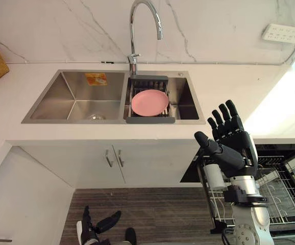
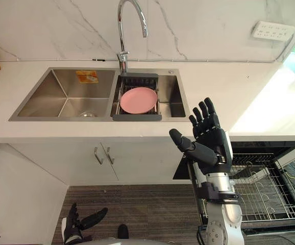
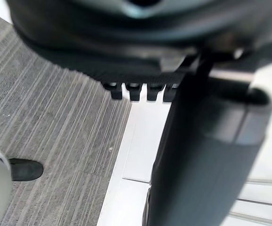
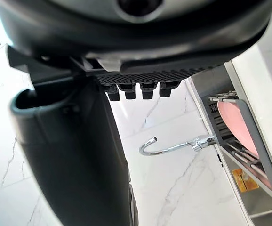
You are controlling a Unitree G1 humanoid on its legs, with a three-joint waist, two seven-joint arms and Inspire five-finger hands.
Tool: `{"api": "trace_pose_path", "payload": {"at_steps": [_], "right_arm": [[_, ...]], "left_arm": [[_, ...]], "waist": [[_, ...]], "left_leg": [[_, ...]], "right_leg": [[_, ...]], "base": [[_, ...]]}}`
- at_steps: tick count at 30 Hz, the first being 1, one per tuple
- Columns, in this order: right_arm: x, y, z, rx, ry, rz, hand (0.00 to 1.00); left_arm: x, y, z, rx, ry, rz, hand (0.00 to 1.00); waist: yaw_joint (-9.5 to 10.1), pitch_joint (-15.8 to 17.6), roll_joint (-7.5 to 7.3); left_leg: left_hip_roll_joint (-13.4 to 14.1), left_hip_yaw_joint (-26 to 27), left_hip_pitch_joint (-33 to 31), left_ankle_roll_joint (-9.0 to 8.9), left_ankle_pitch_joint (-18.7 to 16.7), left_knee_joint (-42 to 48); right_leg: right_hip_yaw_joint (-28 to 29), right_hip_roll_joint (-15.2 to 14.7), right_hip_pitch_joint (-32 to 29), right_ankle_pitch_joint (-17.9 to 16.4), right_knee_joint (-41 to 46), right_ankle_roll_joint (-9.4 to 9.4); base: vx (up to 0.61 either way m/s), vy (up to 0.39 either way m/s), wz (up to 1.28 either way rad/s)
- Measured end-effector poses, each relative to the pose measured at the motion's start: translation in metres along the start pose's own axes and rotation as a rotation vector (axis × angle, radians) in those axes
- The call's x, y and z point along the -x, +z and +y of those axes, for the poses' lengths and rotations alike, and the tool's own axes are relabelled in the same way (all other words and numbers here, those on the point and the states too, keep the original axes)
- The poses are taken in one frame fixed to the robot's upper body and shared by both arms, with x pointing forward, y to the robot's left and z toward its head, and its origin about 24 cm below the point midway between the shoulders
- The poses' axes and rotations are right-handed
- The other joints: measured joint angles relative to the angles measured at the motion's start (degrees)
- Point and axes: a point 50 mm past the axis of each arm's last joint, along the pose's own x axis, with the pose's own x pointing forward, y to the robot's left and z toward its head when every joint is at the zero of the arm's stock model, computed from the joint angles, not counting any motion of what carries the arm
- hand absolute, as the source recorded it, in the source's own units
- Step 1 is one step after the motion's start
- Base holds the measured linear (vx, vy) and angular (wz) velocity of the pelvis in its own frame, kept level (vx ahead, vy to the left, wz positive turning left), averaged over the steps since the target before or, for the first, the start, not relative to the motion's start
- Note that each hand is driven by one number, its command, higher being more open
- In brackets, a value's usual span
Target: Walk over to the sink, pick up the cup, carry it to the dishwasher, place the cup inside the dishwasher, then close the dishwasher door
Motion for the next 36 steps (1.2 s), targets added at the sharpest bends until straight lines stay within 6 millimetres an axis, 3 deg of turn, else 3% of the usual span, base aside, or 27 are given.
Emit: {"api": "trace_pose_path", "payload": {"at_steps": [6,13,18,26,28,30,31,32,34,36], "right_arm": [[0.002,-0.005,0.004,-0.021,0.005,0.016,1.0],[0.007,-0.011,0.01,-0.034,0.008,0.049,1.0],[0.009,-0.013,0.01,-0.032,-0.02,0.057,1.0],[0.009,-0.01,0.008,-0.026,-0.077,0.026,1.0],[0.009,-0.009,0.008,-0.024,-0.081,0.015,1.0],[0.008,-0.008,0.009,-0.024,-0.077,-0.007,1.0],[0.008,-0.006,0.009,-0.023,-0.079,-0.017,1.0],[0.008,-0.007,0.009,-0.029,-0.082,-0.018,1.0],[0.007,-0.007,0.011,-0.033,-0.076,-0.019,1.0],[0.005,-0.004,0.013,-0.034,-0.065,-0.035,1.0]], "left_arm": [[0.0,-0.002,0.0,0.011,0.001,0.024,1.0],[0.003,-0.026,0.015,0.295,0.009,0.182,1.0],[0.007,-0.039,0.022,0.309,0.047,0.241,1.0],[0.009,-0.044,0.027,0.272,0.12,0.287,1.0],[0.008,-0.044,0.027,0.282,0.116,0.29,1.0],[0.008,-0.044,0.027,0.292,0.112,0.289,1.0],[0.008,-0.044,0.026,0.301,0.104,0.291,1.0],[0.008,-0.045,0.026,0.307,0.103,0.298,1.0],[0.013,-0.054,0.028,0.328,0.105,0.345,1.0],[0.018,-0.062,0.03,0.341,0.101,0.386,1.0]], "waist": [[0.74,-0.8,0.23],[1.08,-2.3,0.91],[1.16,-2.9,1.9],[0.94,-2.9,2.18],[0.97,-2.5,2.14],[1.32,-1.2,2.74],[0.94,-0.2,3.53],[1.07,0.8,3.74],[1.73,0.9,3.86],[2.18,1.0,3.85]], "left_leg": [[0.5,-1.8,0.1,-0.15,-0.2,0.0],[0.7,-2.1,-0.5,-0.53,-0.3,0.0],[0.8,-2.0,-1.0,-0.99,0.1,0.0],[1.1,-2.0,-1.1,-1.54,0.6,0.5],[1.5,-2.2,-3.0,-1.66,-1.3,5.0],[2.9,-2.2,-7.8,-1.43,-5.8,17.3],[4.5,-0.8,-12.3,-1.19,-8.1,27.7],[6.1,0.9,-15.1,-1.9,-8.6,34.6],[7.6,4.5,-15.0,-2.82,-9.9,36.6],[8.3,7.2,-14.7,-1.94,-12.0,35.5]], "right_leg": [[0.8,0.6,0.1,0.5,1.2,-0.71],[1.8,1.2,0.3,0.6,-0.3,-0.98],[2.0,1.5,0.6,0.6,-2.1,-1.01],[2.1,1.9,1.1,-0.6,-2.7,-1.75],[1.8,2.2,1.2,-1.0,-2.3,-2.0],[1.5,2.4,1.3,-2.8,-0.6,-3.07],[0.3,2.8,1.6,-4.1,1.1,-3.21],[-0.3,3.0,2.7,-4.8,1.8,-3.31],[-0.6,3.0,4.0,-5.1,1.6,-3.16],[-0.5,2.6,4.4,-5.5,1.4,-3.02]], "base": [[0.04,-0.002,0.14],[0.0,0.0,0.0],[0.0,0.0,0.0],[-0.02,-0.013,0.0],[-0.04,-0.027,0.08],[-0.05,0.01,0.15],[-0.09,0.006,0.39],[-0.09,0.008,0.37],[0.0,0.026,0.15],[0.07,0.069,0.01]]}}
